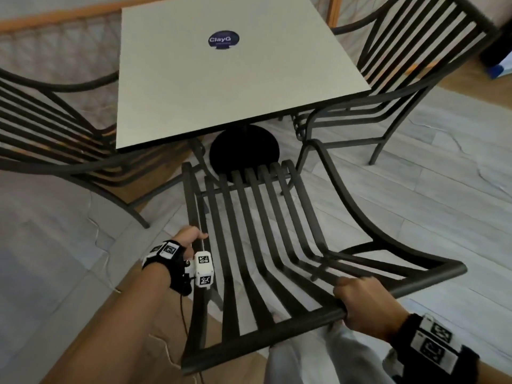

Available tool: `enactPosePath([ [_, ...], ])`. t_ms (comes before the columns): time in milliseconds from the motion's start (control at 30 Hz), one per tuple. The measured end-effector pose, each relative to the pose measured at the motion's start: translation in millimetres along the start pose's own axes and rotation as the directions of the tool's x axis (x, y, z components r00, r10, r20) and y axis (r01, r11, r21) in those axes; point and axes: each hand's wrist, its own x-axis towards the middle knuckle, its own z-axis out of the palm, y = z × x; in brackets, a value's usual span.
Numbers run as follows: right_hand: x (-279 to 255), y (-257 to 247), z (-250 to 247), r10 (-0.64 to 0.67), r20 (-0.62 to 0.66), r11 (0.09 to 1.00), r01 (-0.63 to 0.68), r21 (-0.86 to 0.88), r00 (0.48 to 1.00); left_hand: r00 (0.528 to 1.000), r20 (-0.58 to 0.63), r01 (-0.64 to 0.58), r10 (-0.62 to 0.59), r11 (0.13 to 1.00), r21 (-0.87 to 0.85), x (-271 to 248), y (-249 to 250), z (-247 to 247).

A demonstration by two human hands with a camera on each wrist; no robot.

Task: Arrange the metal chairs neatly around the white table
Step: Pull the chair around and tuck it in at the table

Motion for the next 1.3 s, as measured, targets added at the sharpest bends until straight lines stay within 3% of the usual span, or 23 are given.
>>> enactPosePath([
  [67, 9.9, -4.3, 1.0, 0.009, 0.014, 1.0, -0.009, 0.021, 1.0, 1.0, -0.001, 0.022, -0.022, 1.0, -0.017, 27.6, -1.7, 1.6],
  [167, 23.3, -13.1, -4.9, 0.017, -0.009, 1.0, -0.017, 0.023, 1.0, 0.999, -0.047, 0.017, -0.019, 0.999, -0.047, 0.3, 22.1, 16.4],
  [466, 53.8, -34.6, -8.4, -0.045, 0.02, 0.997, 0.043, 0.071, 0.999, 0.997, -0.069, 0.013, -0.019, 0.996, -0.093, 15.3, 28.2, 17.0],
  [600, 58.6, -42.6, -8.5, -0.009, 0.036, 0.997, 0.006, 0.081, 0.999, 0.997, -0.076, -0.01, 0.003, 0.996, -0.086, 21.7, 25.5, 13.1],
  [700, 59.4, -43.9, -11.8, 0.017, 0.046, 1.0, -0.018, 0.017, 0.999, 0.996, -0.079, -0.05, 0.048, 0.999, -0.018, 39.9, 16.3, 6.7],
  [833, 56.6, -47.2, -16.1, -0.007, 0.005, 1.0, 0.007, -0.008, 1.0, 0.996, -0.062, -0.055, 0.071, 0.973, 0.226, -13.3, 22.3, 19.3],
  [900, 55.3, -45.6, -12.3, -0.019, -0.045, 1.0, 0.019, -0.011, 0.999, 0.995, 0.029, -0.102, 0.099, 0.92, 0.378, -43.4, 24.0, 29.8],
  [966, 56.7, -42.7, -7.6, -0.037, -0.08, 0.999, 0.039, 0.025, 0.996, 0.969, 0.213, -0.213, 0.124, 0.854, 0.474, -81.0, 29.8, 40.9],
  [1100, 54.4, -33.1, -5.1, -0.084, -0.161, 0.995, 0.092, 0.042, 0.983, 0.827, 0.561, -0.459, 0.041, 0.625, 0.631, -161.4, 34.7, 66.5],
  [1200, 44.0, -22.7, -1.7, -0.12, -0.191, 0.992, 0.126, 0.019, 0.974, 0.784, 0.621, -0.565, -0.012, 0.403, 0.72, -207.0, 13.1, 80.5],
  [1299, 37.7, -11.5, 1.5, -0.122, -0.187, 0.992, 0.117, -0.038, 0.975, 0.805, 0.583, -0.547, -0.109, 0.241, 0.801, -221.0, -20.4, 84.9],
])
